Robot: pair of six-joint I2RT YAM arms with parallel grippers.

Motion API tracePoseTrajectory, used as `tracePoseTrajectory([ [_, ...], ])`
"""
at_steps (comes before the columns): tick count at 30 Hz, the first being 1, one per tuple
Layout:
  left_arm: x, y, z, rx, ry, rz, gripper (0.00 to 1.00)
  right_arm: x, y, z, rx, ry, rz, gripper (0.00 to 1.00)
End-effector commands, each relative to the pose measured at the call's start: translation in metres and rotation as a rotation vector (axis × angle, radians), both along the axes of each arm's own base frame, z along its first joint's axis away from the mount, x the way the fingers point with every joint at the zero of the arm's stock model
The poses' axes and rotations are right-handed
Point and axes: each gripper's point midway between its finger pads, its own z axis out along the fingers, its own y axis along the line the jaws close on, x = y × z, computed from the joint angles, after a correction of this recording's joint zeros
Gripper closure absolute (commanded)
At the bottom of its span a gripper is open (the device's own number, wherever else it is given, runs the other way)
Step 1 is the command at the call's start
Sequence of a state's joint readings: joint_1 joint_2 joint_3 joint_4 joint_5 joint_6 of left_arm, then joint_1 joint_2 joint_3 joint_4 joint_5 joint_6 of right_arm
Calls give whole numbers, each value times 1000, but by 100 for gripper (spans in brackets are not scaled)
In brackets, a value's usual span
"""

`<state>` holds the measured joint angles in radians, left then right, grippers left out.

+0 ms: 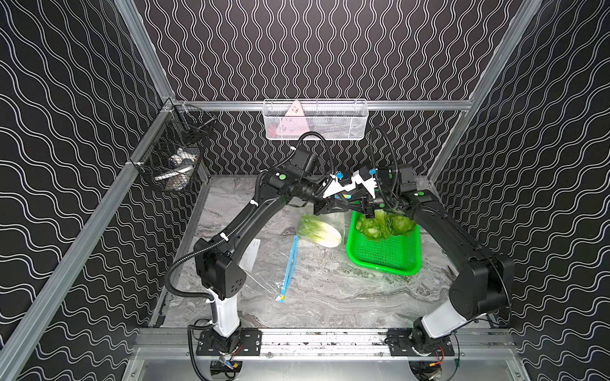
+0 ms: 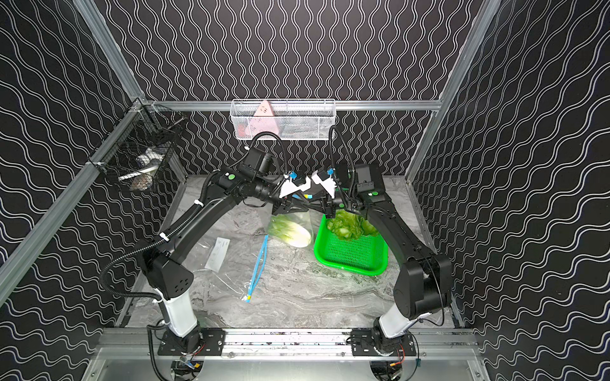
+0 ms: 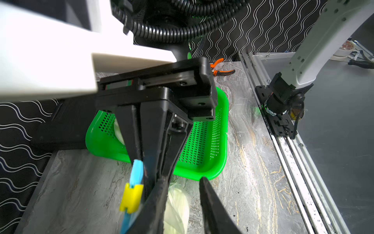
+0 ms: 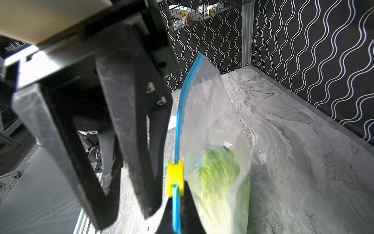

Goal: Open the zip-top bag and take out the chinese cabbages
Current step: Unzip the zipper on the zipper food storage bag.

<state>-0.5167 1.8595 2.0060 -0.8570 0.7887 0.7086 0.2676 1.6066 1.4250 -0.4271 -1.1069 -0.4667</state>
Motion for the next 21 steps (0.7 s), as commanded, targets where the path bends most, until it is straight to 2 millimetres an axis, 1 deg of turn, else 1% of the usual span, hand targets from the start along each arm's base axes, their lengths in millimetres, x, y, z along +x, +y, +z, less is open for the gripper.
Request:
tracePoseTrajectory([
  [1,-2,1,10,-16,-48,-12,57,-8,0,4,9,-19,32,100],
  [3,-6,3,18,-36,-54,-24,51,-8,0,4,7,-20,30,100],
  [4,-7,4,25,-55,-67,-21,49,-8,0,3,5,-19,31,100],
  [7,-4,9,42,-111,-100,-7,46,-8,0,3,2,-18,32,100],
  [8,1,11,46,-123,-114,11,45,-9,0,3,1,-20,32,100],
  [10,10,11,41,-98,-124,32,44,-9,-1,4,1,-25,34,100],
  [12,14,9,31,-66,-91,24,44,-10,-1,5,1,-27,33,100],
  [17,28,-2,10,-40,-16,10,46,-11,-1,6,1,-27,38,100],
  [18,28,-3,9,-39,-9,4,48,-11,-1,6,-1,-26,37,100],
  [21,28,-5,6,-41,7,-6,59,-9,-2,5,-7,-30,28,100],
])
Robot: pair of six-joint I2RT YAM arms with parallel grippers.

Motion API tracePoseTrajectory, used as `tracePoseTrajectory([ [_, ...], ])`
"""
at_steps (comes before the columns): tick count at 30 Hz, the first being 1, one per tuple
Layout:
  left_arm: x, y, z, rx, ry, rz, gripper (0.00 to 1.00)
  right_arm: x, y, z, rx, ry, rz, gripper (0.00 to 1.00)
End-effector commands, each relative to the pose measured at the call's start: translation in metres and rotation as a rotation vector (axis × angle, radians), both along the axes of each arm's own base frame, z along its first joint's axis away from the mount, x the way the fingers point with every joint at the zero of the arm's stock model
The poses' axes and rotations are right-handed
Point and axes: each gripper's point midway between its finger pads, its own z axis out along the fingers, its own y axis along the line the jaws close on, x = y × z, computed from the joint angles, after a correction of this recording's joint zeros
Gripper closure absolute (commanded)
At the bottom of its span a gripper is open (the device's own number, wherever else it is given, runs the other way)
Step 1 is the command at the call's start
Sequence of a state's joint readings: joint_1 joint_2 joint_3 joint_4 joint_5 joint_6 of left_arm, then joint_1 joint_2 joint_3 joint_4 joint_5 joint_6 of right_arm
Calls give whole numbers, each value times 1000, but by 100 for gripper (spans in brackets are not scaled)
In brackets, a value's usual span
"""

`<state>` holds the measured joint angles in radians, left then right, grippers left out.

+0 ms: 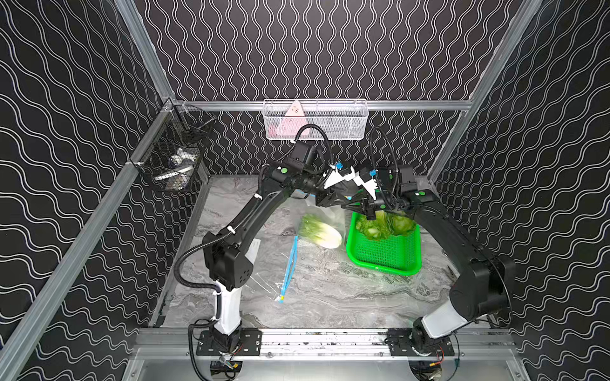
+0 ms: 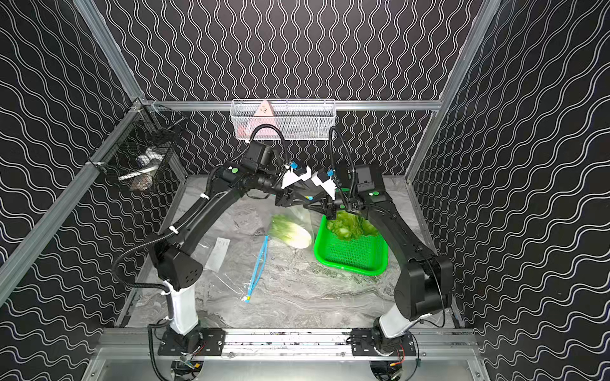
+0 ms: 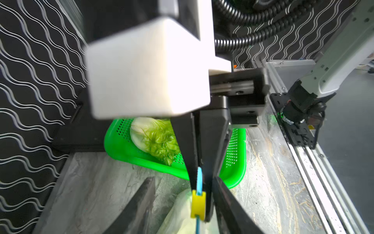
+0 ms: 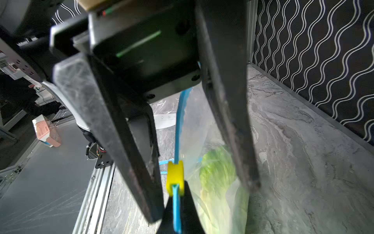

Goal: Open the zip-top bag and take out the chinese cabbages
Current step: Unzip the zipper on the zipper food storage bag.

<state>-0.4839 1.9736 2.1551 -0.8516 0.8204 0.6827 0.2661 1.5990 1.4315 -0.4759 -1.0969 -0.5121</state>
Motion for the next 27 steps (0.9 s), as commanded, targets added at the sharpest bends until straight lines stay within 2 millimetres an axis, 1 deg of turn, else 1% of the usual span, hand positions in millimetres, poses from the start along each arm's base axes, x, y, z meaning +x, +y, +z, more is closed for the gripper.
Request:
tracePoseTrajectory([
  [1,-7,0,1,-2,7,-31,65,-5,0,7,11,-19,22,100],
  [3,-9,3,2,2,-2,-27,76,-5,0,6,11,-17,23,100],
  [5,-11,5,3,7,-18,-18,84,-5,0,6,10,-16,21,100],
  [6,-12,6,5,8,-28,-17,86,-5,0,6,10,-16,21,100],
  [8,-12,9,4,17,-34,-6,85,-4,0,6,11,-18,16,100],
  [9,-13,10,4,23,-35,0,79,-3,0,6,13,-19,12,100],
  [10,-13,11,4,29,-37,4,71,-2,0,8,18,-22,8,100],
  [11,-12,12,4,33,-38,9,71,-3,-1,9,22,-25,7,100],
  [12,-12,12,5,32,-39,12,73,-3,-1,9,23,-24,8,100],
  [14,-12,11,7,21,-40,10,87,-3,-1,8,23,-21,12,100],
  [17,-11,9,8,7,-31,6,100,-4,-1,8,19,-17,13,100],
  [24,-8,8,8,10,-35,14,100,-3,-1,7,13,-23,6,100],
  [27,-7,14,6,31,-53,35,100,4,-5,5,10,-24,-32,100],
])
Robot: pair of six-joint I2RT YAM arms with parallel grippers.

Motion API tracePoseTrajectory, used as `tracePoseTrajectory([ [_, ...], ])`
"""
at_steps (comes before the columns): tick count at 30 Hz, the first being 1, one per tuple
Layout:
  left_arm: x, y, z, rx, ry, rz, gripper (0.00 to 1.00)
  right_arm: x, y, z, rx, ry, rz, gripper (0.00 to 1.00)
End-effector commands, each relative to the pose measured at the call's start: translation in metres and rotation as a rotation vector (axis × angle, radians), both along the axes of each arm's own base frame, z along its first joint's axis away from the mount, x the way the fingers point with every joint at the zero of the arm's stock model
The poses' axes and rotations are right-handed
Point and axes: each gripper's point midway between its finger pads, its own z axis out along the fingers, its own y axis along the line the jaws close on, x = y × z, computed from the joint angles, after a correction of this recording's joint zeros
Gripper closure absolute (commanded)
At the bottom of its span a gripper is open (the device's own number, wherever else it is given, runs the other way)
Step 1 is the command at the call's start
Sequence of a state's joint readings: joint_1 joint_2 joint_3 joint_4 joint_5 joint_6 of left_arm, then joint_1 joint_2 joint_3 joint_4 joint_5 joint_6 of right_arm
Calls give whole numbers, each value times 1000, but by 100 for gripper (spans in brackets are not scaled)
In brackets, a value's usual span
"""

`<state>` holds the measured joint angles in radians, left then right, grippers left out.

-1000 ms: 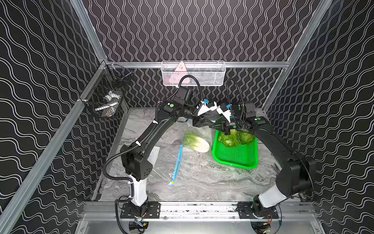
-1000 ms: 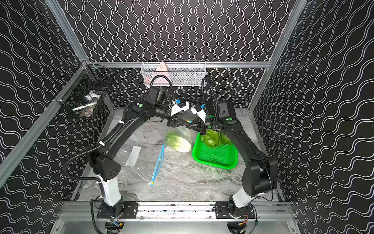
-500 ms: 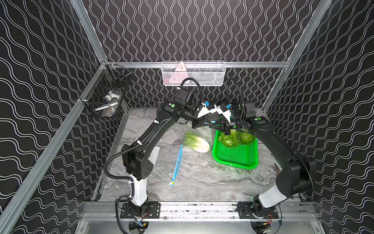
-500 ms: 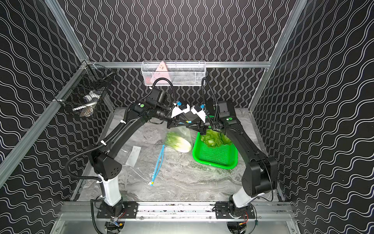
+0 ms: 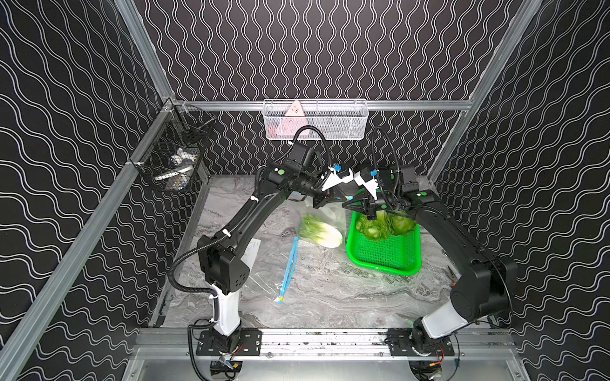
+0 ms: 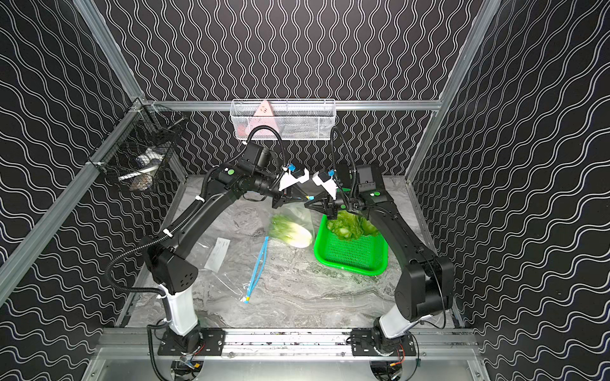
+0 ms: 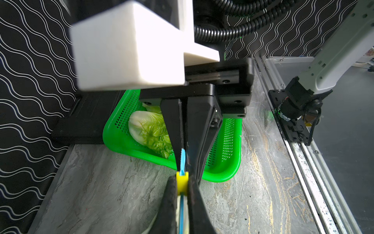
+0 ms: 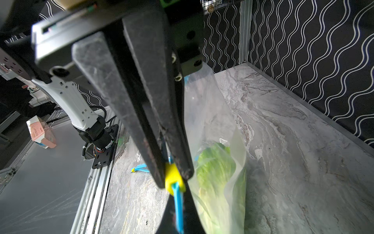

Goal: Open the zip-top bag and take out the chinese cabbages
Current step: Unzip the zipper on the zipper food storage bag.

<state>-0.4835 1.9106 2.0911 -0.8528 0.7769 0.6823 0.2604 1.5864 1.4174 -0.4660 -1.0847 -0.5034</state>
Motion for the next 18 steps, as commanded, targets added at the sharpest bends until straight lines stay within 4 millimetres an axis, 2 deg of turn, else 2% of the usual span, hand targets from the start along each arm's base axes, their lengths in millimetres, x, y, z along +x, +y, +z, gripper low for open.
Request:
tracePoseTrajectory([
  [1,2,6,3,11,-46,13,100,7,-5,5,21,-22,-33,100],
  [6,9,25,7,0,-46,57,100,23,-18,4,36,-25,-121,100],
  [10,8,33,6,15,-49,71,100,28,-20,0,20,-19,-144,100],
  [18,10,61,1,41,-40,146,100,38,-33,0,29,-18,-203,100],
])
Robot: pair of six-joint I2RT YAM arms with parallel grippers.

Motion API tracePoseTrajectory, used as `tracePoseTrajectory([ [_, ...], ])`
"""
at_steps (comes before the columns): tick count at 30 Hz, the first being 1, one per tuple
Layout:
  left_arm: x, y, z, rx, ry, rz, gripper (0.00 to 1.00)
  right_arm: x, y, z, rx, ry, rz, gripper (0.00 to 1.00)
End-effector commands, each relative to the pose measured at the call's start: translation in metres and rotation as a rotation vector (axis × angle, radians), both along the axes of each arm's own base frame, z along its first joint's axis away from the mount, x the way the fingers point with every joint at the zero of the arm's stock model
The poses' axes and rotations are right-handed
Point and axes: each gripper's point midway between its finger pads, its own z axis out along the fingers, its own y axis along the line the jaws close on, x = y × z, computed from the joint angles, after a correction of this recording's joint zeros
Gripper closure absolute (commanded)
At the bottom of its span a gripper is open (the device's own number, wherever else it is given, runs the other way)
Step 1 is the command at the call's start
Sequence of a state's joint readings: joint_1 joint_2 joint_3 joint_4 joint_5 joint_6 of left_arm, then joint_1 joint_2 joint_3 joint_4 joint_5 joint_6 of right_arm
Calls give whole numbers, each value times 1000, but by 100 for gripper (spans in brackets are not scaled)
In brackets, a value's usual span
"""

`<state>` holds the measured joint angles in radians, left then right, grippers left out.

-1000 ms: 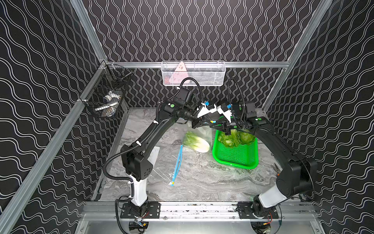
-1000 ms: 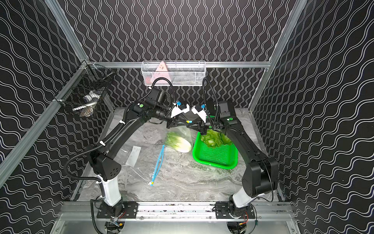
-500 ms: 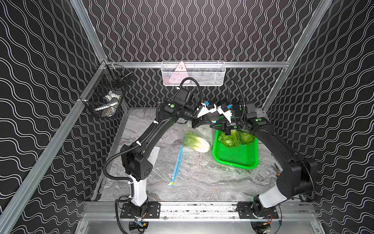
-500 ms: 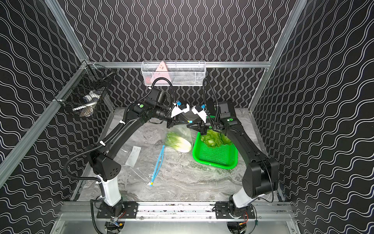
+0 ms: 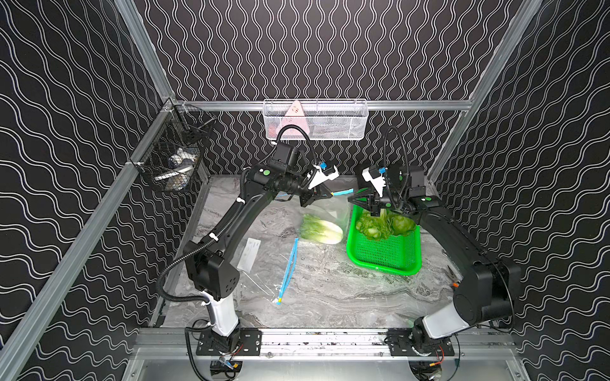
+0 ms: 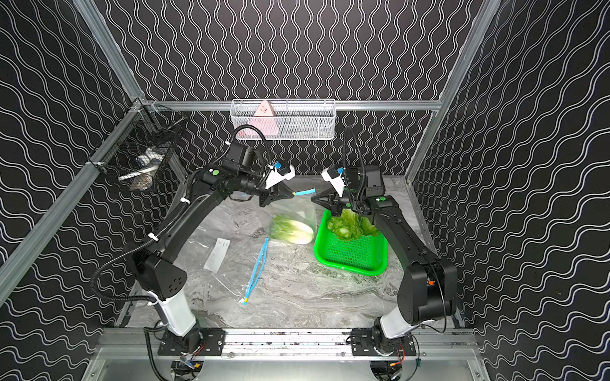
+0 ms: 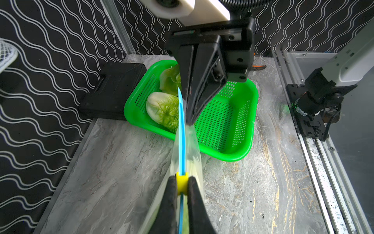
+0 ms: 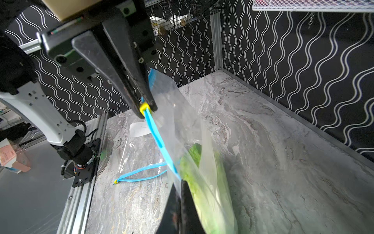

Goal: Open the zip-top bag and take out the chinese cabbages
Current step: Unzip the zipper on the zipper food storage bag.

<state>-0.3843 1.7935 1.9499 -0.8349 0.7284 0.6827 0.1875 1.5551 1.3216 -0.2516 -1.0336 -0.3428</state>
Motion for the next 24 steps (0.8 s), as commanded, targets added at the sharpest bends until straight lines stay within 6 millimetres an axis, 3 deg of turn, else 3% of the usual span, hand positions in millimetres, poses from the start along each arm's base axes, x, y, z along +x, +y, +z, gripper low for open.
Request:
tracePoseTrajectory([
  [1,0,10,3,9,-34,23,100,9,-5,2,-3,-9,-48,100],
  [3,-3,10,2,3,-22,23,100,14,-6,6,12,0,-69,99],
  [6,-7,7,2,-30,0,6,100,7,-3,20,72,-29,-57,45],
  [7,-8,5,2,-40,0,1,100,2,-3,25,92,-51,-51,34],
  [9,-8,4,1,-45,2,-4,100,-5,-3,33,116,-88,-37,25],
  [18,-9,1,7,-69,1,-24,100,-5,16,40,88,-94,107,23],
  [20,-9,1,8,-73,0,-27,100,-5,20,39,72,-92,125,27],
  [24,-9,0,7,-71,7,-29,100,-6,26,35,75,-57,169,44],
])
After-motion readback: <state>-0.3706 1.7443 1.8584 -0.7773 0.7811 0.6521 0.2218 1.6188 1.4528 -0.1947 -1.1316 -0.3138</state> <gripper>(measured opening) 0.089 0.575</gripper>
